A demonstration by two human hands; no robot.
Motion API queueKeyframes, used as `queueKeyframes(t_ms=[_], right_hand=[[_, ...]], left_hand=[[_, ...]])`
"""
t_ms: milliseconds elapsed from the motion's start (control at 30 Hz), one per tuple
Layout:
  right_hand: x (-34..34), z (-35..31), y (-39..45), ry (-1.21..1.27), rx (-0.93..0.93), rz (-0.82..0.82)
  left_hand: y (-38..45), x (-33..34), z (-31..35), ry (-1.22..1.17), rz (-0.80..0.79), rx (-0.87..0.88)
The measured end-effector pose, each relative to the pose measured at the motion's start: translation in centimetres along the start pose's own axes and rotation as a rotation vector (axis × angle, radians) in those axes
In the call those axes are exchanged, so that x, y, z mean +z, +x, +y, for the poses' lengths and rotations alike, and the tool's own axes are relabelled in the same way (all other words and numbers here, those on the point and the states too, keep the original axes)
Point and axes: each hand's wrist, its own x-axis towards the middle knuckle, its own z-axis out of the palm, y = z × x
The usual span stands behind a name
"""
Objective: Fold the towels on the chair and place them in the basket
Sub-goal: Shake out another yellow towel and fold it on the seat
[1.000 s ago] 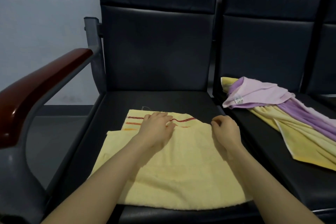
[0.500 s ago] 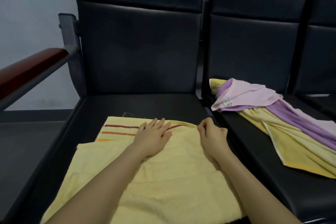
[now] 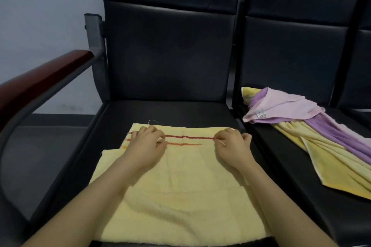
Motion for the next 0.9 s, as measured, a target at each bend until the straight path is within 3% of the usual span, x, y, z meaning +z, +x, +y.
queueKeyframes(t_ms=[233,500,800,900], right_hand=[[-0.1,-1.0,-1.2,-0.046,0.061,-0.003],[0.1,-1.9,-3.3,0.083,0.132,0.297],[-1.2,-2.7,-4.7,0.151,0.289,0.422],[-1.5,-2.8,-5.5,0.209,0.347,0.423]], left_hand=[[-2.9,-1.5,-3.0,0.144,0.07,-0.074],[-4.3,-2.9,-5.1,0.137,0.052,-0.095],[-6.3,-2.8,-5.4,0.078,0.305,-0.129],[-6.9,-3.4,-5.2,0.094,0.325,-0.143]])
